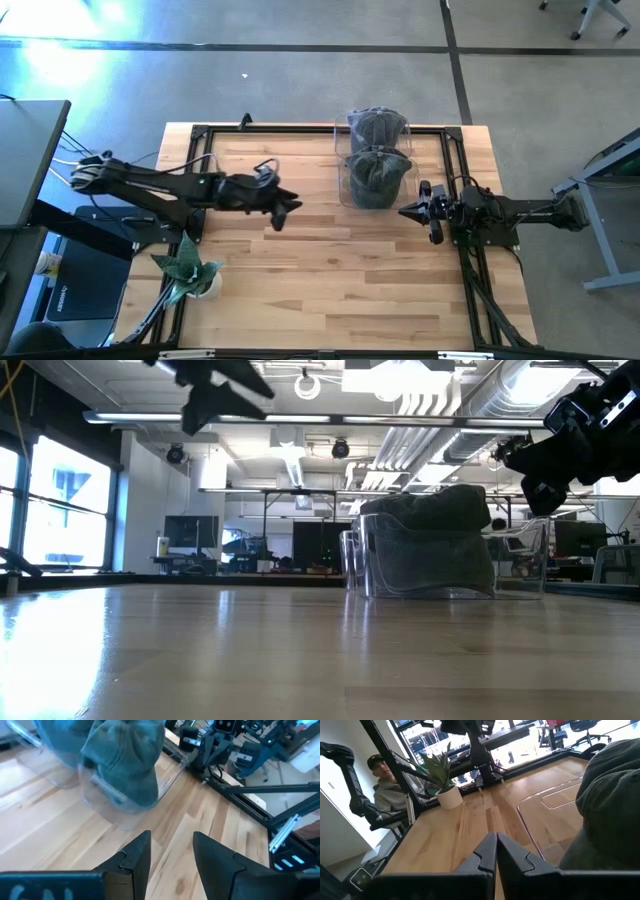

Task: Pick & Place hat
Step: Return to Home Position

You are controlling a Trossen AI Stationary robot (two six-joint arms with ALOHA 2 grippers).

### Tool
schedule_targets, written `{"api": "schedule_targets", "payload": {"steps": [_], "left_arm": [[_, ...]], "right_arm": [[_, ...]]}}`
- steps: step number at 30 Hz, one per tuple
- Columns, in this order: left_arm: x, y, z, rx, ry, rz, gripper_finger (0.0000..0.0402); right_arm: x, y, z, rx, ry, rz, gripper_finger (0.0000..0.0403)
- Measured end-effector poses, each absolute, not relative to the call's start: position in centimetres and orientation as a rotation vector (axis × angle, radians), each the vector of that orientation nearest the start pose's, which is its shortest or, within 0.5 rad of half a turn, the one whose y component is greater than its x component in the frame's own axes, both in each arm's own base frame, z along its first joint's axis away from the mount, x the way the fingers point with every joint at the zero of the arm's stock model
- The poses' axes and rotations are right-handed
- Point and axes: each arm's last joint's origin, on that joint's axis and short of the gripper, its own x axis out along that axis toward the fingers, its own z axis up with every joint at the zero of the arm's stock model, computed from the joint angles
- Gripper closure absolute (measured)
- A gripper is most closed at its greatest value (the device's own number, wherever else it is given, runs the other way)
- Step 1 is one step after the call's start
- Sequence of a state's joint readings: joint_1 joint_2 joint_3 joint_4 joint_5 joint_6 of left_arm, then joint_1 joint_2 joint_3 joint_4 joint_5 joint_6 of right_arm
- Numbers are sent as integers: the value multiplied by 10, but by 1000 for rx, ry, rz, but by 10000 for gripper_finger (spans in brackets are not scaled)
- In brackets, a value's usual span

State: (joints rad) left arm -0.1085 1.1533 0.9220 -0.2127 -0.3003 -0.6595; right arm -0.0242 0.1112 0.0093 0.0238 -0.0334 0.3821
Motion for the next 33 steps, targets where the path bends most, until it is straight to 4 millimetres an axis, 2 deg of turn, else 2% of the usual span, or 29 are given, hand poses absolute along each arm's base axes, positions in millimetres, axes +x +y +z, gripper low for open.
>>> {"api": "schedule_targets", "payload": {"steps": [8,13,17,21,23,29,33], "left_arm": [[203,0,275,-534,291,220,260],[176,13,265,-486,239,151,265],[157,17,256,-433,218,92,306],[142,19,244,-375,213,53,378],[138,19,240,-332,206,26,394],[136,18,220,-215,318,23,368],[134,15,211,-164,329,-84,396]], "right_arm": [[104,-2,160,386,79,-6,399],[104,-2,160,386,78,-5,392],[104,-2,160,386,78,-5,392],[104,-2,160,386,78,-5,390],[104,-2,160,386,78,-5,391],[104,-2,160,386,78,-5,391],[104,-2,160,386,77,-5,390]]}}
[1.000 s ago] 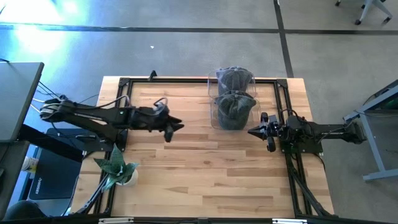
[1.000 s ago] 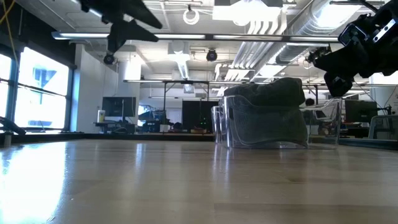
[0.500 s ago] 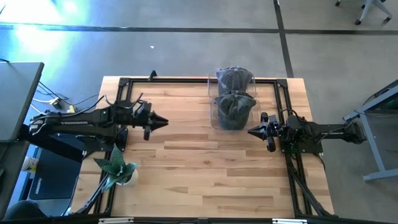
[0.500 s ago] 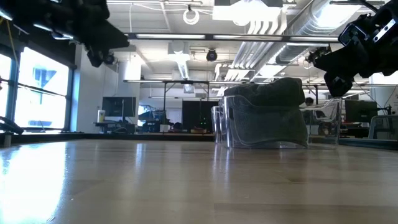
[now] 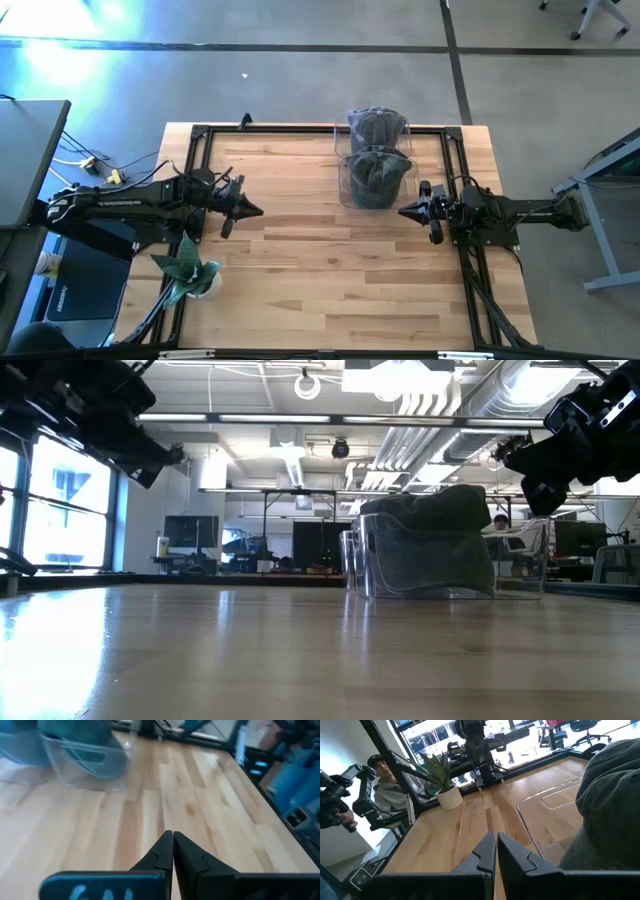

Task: Pick & Place hat
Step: Return to Home Position

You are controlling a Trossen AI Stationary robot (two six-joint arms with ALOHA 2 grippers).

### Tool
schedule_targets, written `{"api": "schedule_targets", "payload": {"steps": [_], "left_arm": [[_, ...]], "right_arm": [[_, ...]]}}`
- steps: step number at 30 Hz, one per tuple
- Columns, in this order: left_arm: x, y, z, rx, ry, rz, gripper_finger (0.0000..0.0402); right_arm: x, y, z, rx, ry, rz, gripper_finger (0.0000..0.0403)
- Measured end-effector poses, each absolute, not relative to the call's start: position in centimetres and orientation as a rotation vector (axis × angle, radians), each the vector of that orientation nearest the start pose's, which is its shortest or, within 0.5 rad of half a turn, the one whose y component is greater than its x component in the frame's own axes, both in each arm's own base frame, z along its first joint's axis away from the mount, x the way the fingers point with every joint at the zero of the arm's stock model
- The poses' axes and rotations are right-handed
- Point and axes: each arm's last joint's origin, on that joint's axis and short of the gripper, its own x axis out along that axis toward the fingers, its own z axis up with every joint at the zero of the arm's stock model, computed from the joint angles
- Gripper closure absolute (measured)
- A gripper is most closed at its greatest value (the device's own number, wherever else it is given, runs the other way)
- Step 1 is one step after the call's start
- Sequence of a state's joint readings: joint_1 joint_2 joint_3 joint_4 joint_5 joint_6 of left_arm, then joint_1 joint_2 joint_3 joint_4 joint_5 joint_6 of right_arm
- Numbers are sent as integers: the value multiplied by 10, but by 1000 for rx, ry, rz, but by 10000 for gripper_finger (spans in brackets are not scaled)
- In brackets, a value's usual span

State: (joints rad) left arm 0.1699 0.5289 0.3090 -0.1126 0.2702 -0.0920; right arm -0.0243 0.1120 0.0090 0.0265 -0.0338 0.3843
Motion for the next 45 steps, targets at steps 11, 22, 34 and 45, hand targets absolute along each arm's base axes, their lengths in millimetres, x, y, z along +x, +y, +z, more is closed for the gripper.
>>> {"api": "schedule_targets", "payload": {"steps": [11,22,34,45], "left_arm": [[104,14,202,-133,126,46,401],[93,14,178,-124,7,93,401],[97,14,170,-13,-24,81,401],[100,15,165,11,27,100,401]], "right_arm": [[104,-2,160,386,78,-6,395],[104,-2,160,386,77,-6,391],[104,-2,160,387,77,-4,391],[104,-2,160,386,77,-4,391]]}}
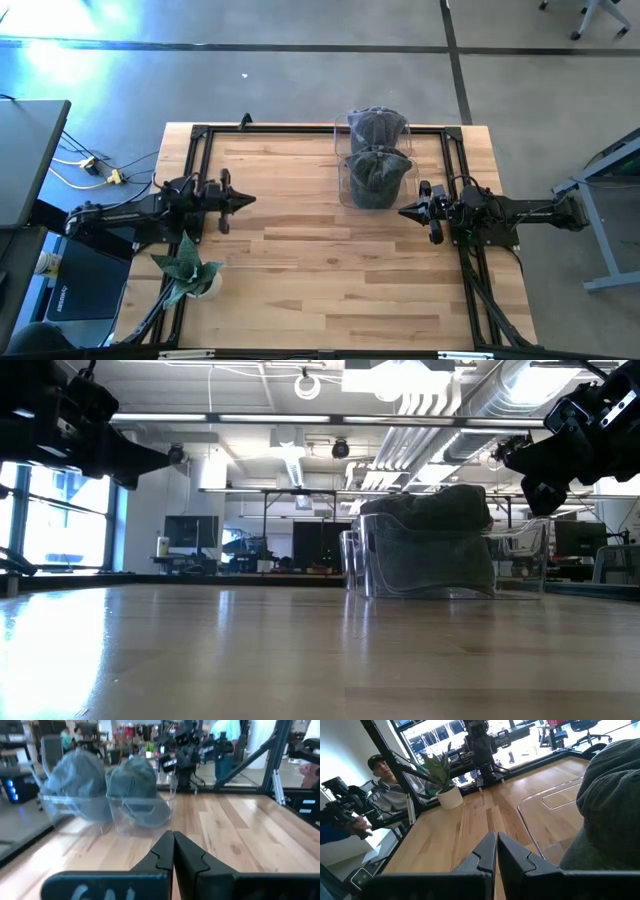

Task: Pick & Place hat
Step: Return to Home Position

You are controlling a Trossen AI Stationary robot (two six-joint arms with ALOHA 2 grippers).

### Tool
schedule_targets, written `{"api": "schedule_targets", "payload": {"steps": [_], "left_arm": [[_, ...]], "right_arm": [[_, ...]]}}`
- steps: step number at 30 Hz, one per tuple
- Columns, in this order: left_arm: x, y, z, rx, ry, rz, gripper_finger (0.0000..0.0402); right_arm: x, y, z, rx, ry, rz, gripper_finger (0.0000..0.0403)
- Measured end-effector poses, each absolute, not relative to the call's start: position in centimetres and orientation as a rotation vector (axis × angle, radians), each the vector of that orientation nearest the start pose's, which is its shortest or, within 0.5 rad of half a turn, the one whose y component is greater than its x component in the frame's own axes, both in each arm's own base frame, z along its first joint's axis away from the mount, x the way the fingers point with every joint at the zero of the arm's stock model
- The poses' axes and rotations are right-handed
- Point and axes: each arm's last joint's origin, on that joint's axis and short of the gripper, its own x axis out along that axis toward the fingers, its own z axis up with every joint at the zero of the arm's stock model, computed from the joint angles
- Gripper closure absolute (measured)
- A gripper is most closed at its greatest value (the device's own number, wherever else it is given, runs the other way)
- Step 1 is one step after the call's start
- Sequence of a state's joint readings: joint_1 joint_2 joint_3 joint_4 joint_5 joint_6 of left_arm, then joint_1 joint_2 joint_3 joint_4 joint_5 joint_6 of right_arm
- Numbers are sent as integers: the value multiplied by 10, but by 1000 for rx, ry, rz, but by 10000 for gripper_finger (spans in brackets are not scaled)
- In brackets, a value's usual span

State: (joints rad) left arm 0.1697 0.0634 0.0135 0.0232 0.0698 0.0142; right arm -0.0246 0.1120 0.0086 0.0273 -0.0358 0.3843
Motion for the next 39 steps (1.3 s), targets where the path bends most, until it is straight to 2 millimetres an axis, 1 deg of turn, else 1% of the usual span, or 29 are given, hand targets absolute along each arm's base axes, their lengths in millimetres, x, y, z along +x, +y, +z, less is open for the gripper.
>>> {"api": "schedule_targets", "payload": {"steps": [4,27,30,34,36,39], "left_arm": [[101,16,163,-11,52,109,401],[101,16,163,-11,52,110,400],[101,16,163,-11,52,111,400],[101,16,163,-12,52,111,400],[101,16,163,-11,52,111,400],[101,16,163,-12,52,112,400]], "right_arm": [[104,-1,160,386,77,-3,391],[103,-1,160,382,73,7,391],[101,1,163,242,42,37,389],[99,1,167,-1,-7,32,390],[97,0,168,-61,-29,22,392],[97,-1,168,-64,-30,5,396]]}}
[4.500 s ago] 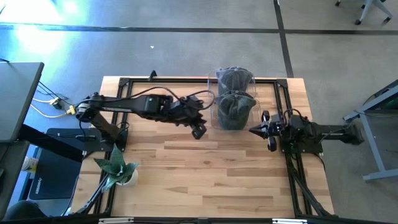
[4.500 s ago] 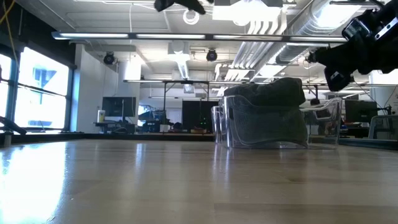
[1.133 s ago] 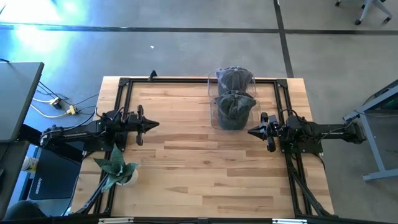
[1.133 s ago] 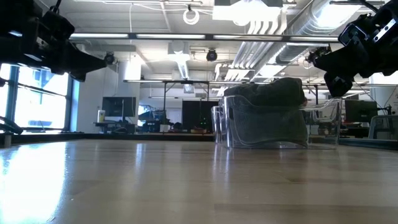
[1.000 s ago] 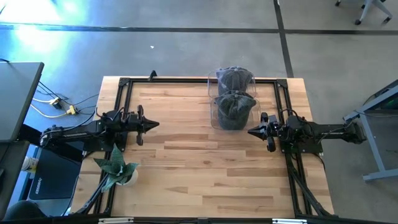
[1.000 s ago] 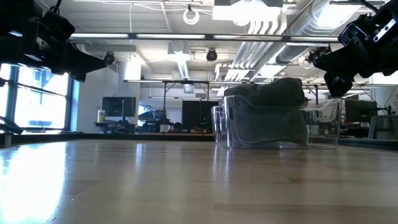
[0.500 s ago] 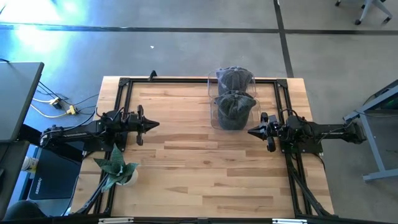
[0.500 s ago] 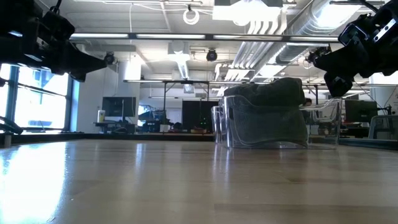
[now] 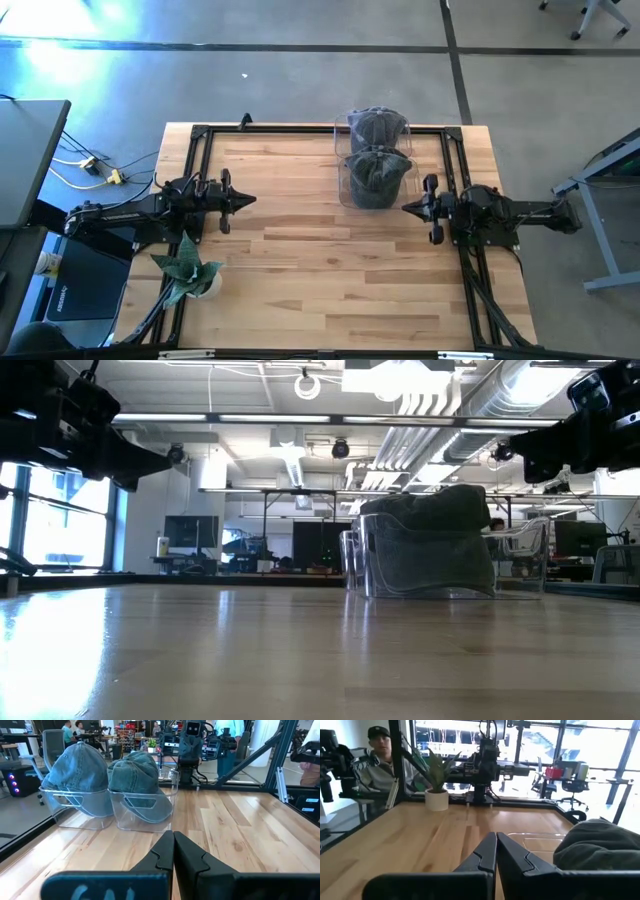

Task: Pick & Place hat
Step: Return to Home Position

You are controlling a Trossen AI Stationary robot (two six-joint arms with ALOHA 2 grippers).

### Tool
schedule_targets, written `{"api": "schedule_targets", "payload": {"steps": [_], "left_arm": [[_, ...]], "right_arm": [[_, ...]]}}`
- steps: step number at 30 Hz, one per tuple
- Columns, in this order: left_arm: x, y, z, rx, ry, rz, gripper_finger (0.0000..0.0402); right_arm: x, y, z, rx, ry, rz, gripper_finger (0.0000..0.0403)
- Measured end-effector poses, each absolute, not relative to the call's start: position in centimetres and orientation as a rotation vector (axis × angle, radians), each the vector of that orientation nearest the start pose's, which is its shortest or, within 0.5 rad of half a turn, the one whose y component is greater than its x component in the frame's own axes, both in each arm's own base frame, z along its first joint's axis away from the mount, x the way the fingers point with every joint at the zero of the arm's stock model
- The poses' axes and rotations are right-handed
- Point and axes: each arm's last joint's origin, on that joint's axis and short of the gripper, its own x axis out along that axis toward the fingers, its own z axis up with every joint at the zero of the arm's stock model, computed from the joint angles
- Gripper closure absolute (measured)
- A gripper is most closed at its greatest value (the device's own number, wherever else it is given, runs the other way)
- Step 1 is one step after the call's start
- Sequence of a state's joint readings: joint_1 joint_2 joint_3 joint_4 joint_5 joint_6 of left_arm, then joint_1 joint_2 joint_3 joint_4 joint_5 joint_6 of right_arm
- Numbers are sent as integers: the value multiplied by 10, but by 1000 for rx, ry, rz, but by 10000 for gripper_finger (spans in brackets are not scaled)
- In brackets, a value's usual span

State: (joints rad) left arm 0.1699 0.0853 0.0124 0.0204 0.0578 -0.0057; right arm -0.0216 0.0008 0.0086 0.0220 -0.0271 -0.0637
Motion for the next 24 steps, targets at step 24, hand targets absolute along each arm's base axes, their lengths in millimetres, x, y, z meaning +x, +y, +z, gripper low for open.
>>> {"api": "schedule_targets", "payload": {"steps": [24], "left_arm": [[101,16,163,-12,52,110,400]], "right_arm": [[98,-3,168,-26,-19,-29,395]]}}
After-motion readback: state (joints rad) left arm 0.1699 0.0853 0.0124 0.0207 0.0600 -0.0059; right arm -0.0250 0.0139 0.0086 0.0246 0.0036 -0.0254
